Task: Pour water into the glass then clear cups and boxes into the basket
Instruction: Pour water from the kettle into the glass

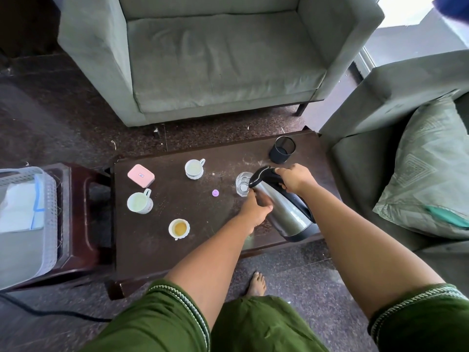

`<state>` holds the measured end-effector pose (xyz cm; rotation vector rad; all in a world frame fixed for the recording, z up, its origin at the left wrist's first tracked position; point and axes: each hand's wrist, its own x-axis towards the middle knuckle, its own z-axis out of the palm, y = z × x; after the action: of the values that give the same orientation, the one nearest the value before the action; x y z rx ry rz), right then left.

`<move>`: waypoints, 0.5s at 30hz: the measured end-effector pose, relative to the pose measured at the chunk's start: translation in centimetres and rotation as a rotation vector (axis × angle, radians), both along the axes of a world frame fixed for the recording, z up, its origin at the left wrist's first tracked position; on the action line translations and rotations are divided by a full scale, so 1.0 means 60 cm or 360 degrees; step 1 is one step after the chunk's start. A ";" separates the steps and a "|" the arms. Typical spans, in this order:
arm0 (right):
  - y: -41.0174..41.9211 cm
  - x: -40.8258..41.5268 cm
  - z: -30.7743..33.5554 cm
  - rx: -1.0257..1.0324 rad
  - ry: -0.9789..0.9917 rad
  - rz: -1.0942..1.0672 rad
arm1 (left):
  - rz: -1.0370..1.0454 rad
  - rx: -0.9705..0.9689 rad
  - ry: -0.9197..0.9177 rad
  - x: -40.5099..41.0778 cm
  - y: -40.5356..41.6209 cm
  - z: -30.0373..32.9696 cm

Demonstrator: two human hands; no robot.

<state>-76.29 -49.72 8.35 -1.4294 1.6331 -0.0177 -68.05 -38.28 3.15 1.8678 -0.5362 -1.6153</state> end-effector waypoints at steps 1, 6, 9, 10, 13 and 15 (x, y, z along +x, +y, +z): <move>-0.001 0.001 0.005 0.0002 0.0026 0.0034 | -0.0017 0.0010 -0.0012 0.001 -0.002 0.001; -0.007 0.009 -0.003 0.0032 -0.0011 -0.0032 | -0.0019 0.0045 -0.0035 0.007 -0.010 0.001; -0.009 0.013 -0.012 0.0057 -0.0021 -0.0042 | 0.0019 0.0054 -0.0013 0.006 -0.010 -0.004; -0.010 0.013 -0.012 0.0061 -0.0017 -0.0042 | 0.0023 0.0053 -0.0013 0.006 -0.010 -0.005; -0.013 0.013 -0.018 0.0043 -0.0005 -0.0045 | 0.0025 0.0044 -0.0009 0.007 -0.010 -0.007; -0.011 0.016 -0.014 0.0054 0.0003 -0.0031 | 0.0026 0.0040 -0.0008 0.007 -0.010 -0.007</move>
<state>-75.35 -50.38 7.52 -1.3884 1.6411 0.0001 -67.62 -38.86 2.71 1.8900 -0.5037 -1.6144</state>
